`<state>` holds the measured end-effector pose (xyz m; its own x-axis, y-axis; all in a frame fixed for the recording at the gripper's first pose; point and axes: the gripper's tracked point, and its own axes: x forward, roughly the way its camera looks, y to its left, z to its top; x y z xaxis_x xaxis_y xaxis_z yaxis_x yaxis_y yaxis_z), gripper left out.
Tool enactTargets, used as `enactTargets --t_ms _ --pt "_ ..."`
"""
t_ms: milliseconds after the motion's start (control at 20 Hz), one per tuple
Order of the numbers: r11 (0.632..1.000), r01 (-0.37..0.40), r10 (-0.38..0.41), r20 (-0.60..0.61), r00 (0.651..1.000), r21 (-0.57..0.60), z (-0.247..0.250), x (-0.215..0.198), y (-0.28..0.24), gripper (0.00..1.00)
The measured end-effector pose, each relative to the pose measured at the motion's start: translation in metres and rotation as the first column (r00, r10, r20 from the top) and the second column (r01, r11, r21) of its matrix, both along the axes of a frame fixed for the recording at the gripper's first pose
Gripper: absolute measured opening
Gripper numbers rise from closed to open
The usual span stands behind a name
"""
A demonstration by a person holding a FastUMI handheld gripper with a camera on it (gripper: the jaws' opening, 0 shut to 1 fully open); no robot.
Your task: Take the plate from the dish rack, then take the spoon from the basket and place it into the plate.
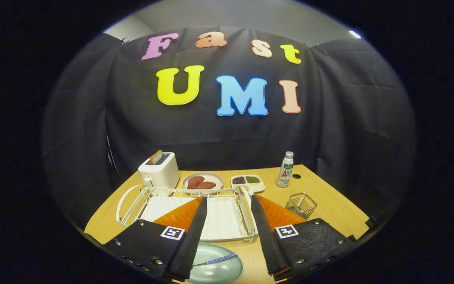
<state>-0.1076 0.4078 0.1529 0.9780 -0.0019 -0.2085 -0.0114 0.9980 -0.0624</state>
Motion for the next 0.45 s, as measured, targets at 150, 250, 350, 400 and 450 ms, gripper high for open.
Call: enactTargets --t_ms 150,250,350,400,450 --pt "1.000 -0.004 0.004 0.093 0.996 0.000 0.048 0.014 -0.014 0.69" --pt "1.000 -0.002 0.003 0.146 0.989 -0.003 0.074 0.022 -0.026 0.69" --pt "1.000 0.011 -0.009 0.196 0.981 -0.008 0.099 0.027 -0.040 0.69" --pt "1.000 0.017 -0.014 0.213 0.977 -0.011 0.110 0.029 -0.047 0.69" --pt "1.000 0.018 -0.015 0.227 0.974 -0.012 0.117 0.031 -0.051 0.69"
